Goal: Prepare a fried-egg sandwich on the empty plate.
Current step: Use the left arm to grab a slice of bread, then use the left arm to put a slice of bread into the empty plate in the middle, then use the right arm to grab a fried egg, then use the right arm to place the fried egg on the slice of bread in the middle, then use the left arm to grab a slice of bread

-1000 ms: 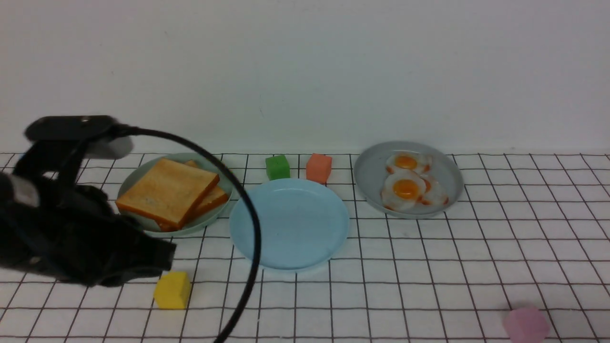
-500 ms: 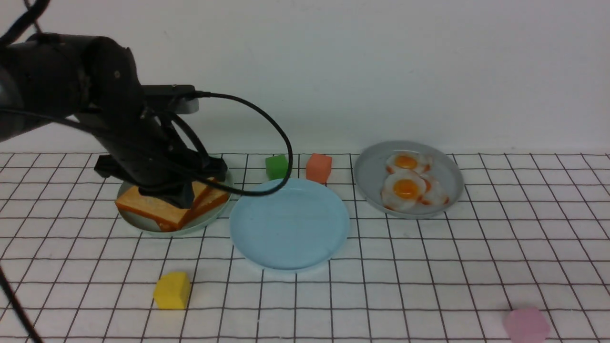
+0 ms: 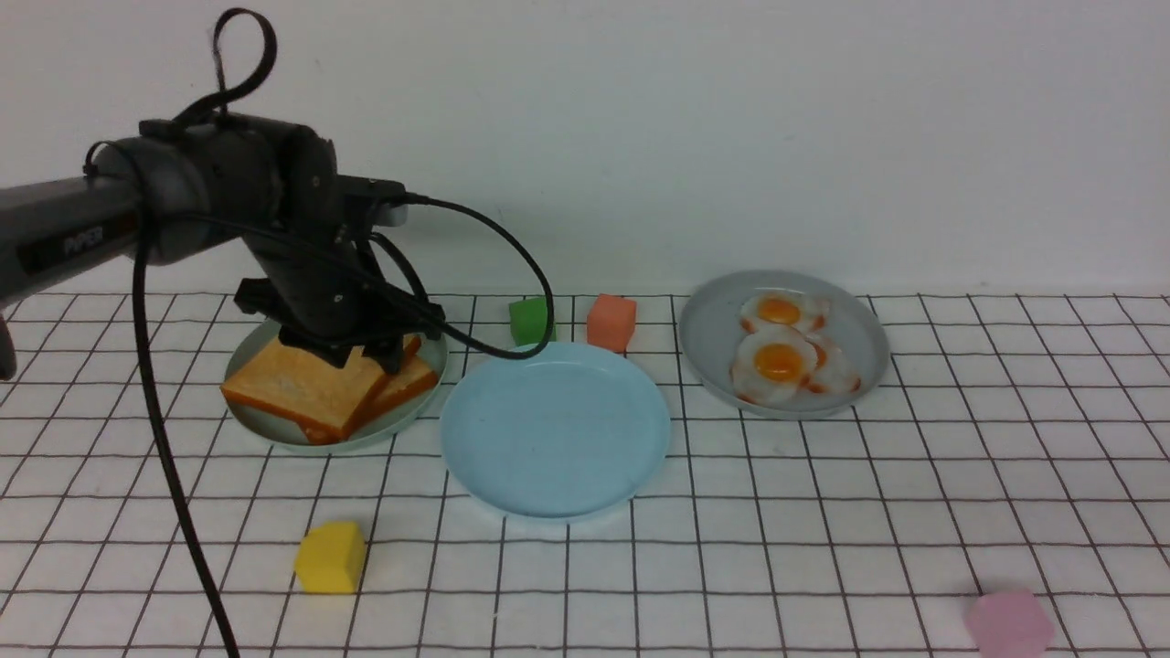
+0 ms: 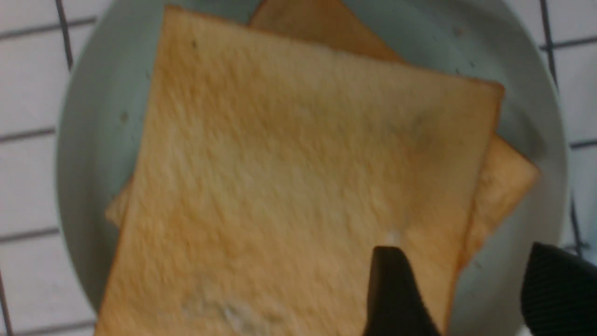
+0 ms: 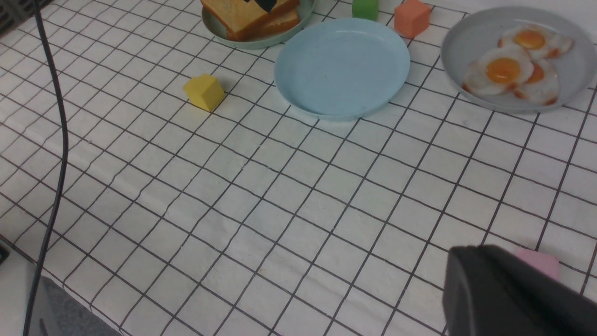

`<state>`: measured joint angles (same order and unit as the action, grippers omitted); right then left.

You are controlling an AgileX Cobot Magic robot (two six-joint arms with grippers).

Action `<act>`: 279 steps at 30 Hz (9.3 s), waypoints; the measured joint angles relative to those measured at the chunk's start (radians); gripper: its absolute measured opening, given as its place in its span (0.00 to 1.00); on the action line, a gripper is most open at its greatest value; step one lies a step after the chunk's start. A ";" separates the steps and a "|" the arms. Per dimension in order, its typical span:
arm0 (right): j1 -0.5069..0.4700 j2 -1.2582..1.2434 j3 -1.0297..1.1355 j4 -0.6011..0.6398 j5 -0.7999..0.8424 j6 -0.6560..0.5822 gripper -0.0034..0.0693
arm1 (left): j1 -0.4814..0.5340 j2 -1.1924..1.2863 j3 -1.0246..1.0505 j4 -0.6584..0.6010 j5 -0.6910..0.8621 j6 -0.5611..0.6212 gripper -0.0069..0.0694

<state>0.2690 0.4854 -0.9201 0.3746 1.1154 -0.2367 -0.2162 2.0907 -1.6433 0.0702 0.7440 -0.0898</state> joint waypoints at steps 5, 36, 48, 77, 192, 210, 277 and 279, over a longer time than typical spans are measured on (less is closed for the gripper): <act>0.000 0.000 0.000 0.000 0.000 -0.001 0.06 | 0.000 0.056 -0.002 0.054 -0.050 0.001 0.66; 0.000 0.001 0.000 0.003 0.044 -0.005 0.08 | -0.281 -0.182 -0.010 0.026 0.097 0.012 0.10; 0.000 0.001 0.000 0.002 0.049 -0.005 0.09 | -0.416 -0.035 -0.010 0.076 -0.003 0.012 0.18; -0.061 0.876 -0.131 0.005 -0.342 0.028 0.19 | -0.415 -0.859 0.126 -0.163 0.376 -0.001 0.07; 0.117 1.779 -0.915 0.528 -0.352 -0.290 0.14 | -0.415 -1.590 0.977 -0.170 -0.258 -0.048 0.07; 0.078 1.749 -0.918 0.369 -0.307 -0.272 0.71 | -0.415 -1.587 0.997 -0.170 -0.216 -0.048 0.07; 0.019 0.303 -0.139 -0.101 -0.004 0.022 0.07 | -0.038 0.047 0.118 0.156 -0.173 0.189 0.21; 0.019 0.303 -0.139 -0.101 -0.004 0.022 0.07 | -0.045 0.033 0.120 0.157 -0.158 0.189 0.13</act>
<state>0.2885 0.7887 -1.0594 0.2735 1.1119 -0.2142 -0.2616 2.1238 -1.5238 0.2273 0.5857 0.0991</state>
